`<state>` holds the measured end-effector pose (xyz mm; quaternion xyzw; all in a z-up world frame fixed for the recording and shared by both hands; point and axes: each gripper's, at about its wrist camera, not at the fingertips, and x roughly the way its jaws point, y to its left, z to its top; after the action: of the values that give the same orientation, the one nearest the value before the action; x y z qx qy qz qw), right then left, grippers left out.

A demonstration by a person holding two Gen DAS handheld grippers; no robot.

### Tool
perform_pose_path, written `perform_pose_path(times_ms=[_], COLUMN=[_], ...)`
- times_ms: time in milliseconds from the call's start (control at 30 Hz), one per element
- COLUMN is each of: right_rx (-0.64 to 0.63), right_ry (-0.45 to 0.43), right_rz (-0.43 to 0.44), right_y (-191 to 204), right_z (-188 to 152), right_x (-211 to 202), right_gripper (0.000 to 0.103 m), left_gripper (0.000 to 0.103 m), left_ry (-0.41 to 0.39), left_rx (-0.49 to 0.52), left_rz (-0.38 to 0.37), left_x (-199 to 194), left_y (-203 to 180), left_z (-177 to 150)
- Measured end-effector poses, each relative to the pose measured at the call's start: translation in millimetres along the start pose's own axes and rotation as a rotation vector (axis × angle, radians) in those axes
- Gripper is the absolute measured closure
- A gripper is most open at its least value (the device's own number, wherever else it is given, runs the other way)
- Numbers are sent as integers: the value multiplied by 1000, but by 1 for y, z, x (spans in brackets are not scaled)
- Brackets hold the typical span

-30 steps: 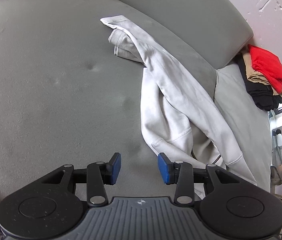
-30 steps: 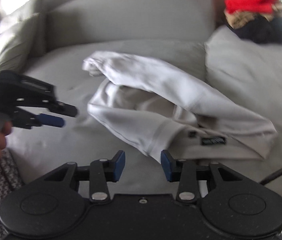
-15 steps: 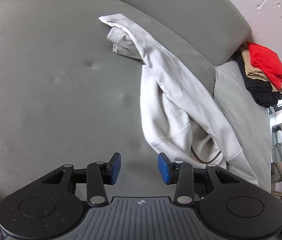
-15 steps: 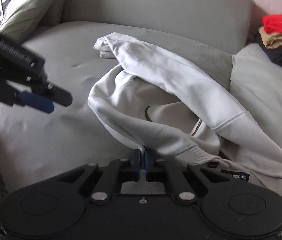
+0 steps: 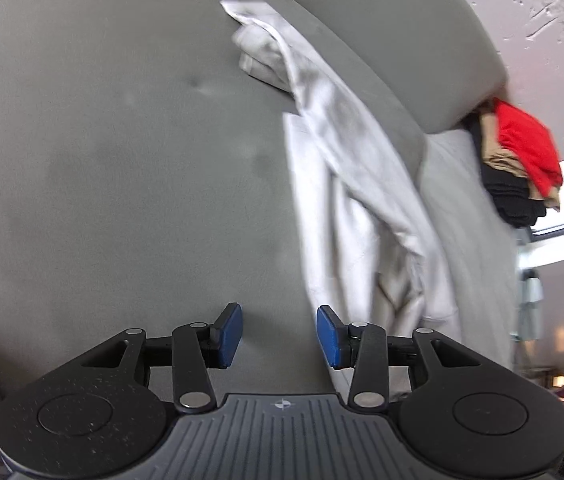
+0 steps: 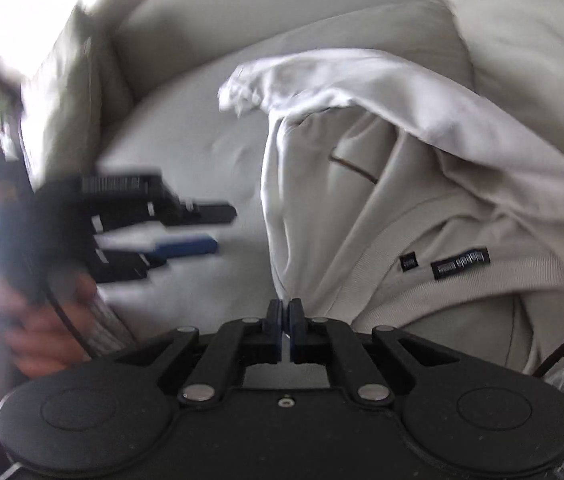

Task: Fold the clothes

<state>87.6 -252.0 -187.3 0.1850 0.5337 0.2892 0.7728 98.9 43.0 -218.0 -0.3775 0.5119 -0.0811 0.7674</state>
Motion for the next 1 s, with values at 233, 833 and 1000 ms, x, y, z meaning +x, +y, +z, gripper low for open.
perform_pose_path(times_ms=[233, 833, 1000], right_rx=[203, 263, 229], right_ry=[-58, -52, -46], right_rz=[170, 201, 167], right_y=[-31, -44, -40], right_z=[10, 15, 15], right_x=[-17, -9, -8], right_gripper=[100, 100, 95], left_gripper=[61, 92, 102], left_ry=[89, 68, 37], left_rx=[-127, -153, -90], left_rz=[-272, -245, -155], left_x=[28, 67, 62], left_y=[1, 20, 12], left_z=[-6, 20, 21])
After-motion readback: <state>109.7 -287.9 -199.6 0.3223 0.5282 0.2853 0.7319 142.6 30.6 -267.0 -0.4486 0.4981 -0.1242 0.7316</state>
